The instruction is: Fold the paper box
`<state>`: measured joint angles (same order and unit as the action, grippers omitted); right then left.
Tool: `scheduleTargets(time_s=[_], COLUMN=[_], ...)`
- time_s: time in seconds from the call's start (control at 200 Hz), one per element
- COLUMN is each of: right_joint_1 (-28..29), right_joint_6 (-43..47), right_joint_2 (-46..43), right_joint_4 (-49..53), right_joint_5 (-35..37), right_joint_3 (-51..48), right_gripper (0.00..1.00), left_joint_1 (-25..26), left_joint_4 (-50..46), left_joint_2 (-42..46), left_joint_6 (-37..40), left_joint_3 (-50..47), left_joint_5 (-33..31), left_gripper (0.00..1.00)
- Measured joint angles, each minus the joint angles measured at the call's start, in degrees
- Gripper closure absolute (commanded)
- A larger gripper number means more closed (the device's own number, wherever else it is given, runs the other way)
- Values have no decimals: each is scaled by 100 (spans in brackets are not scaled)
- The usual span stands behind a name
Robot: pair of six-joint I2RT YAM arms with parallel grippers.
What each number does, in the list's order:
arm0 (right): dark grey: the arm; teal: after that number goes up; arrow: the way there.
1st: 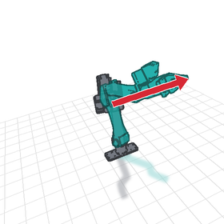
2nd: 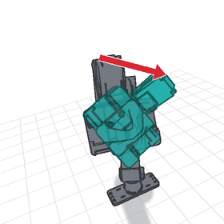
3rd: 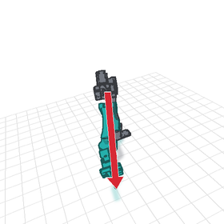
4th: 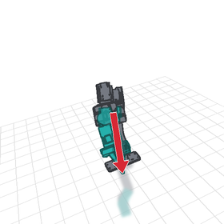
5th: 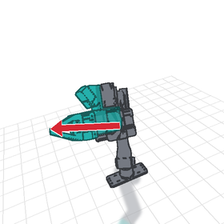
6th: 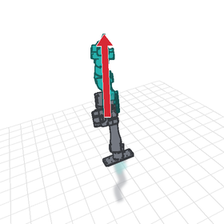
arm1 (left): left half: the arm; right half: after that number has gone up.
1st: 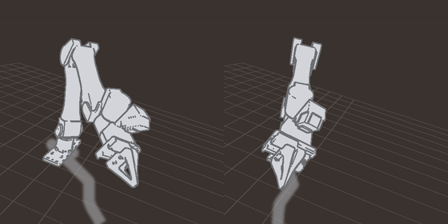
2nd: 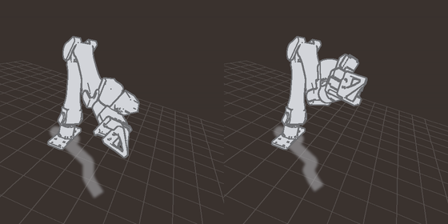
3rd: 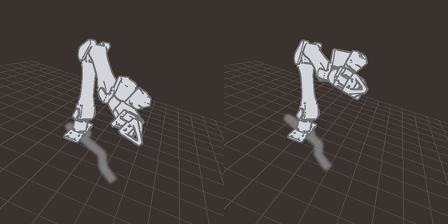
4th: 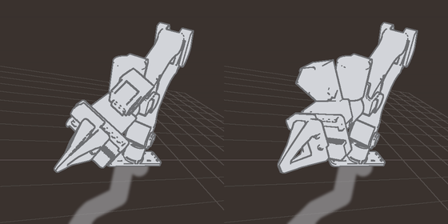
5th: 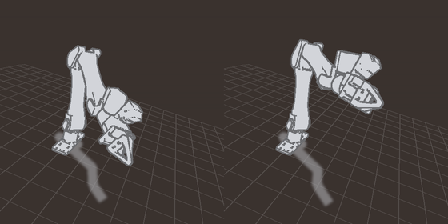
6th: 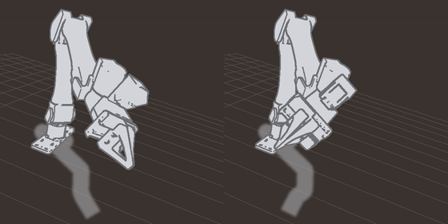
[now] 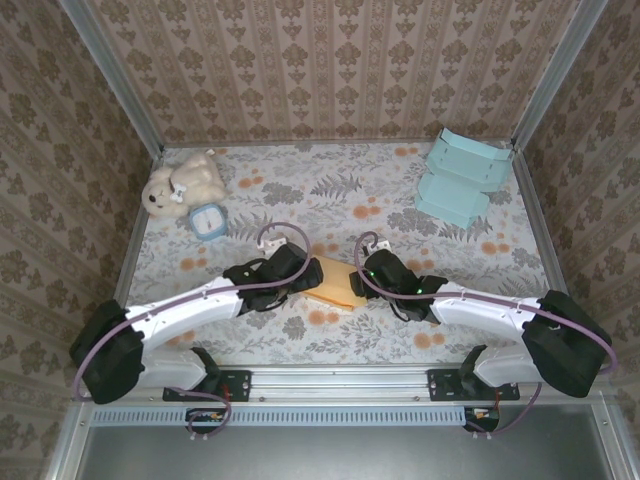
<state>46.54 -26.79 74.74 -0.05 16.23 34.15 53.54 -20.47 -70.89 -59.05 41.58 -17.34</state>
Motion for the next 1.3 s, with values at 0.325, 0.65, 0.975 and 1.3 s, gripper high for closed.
scheduleTargets(time_s=[0.325,0.65,0.975,1.3], right_joint_1=[2,2,22,24], right_joint_6=[94,190,284,282], right_joint_2=[0,0,28,581], right_joint_4=[0,-17,-24,-365], right_joint_5=[11,7,-37,-79], right_joint_3=[-2,-2,-13,-13], right_gripper=[37,37,36,37], left_joint_1=[-35,-350,-719,-719], left_joint_4=[26,125,684,999], left_joint_2=[269,94,9,-118], left_joint_6=[765,1172,1239,1231], left_joint_3=[-85,-179,-728,-1064], left_joint_5=[-120,-42,538,599], left_gripper=[0,5,9,10])
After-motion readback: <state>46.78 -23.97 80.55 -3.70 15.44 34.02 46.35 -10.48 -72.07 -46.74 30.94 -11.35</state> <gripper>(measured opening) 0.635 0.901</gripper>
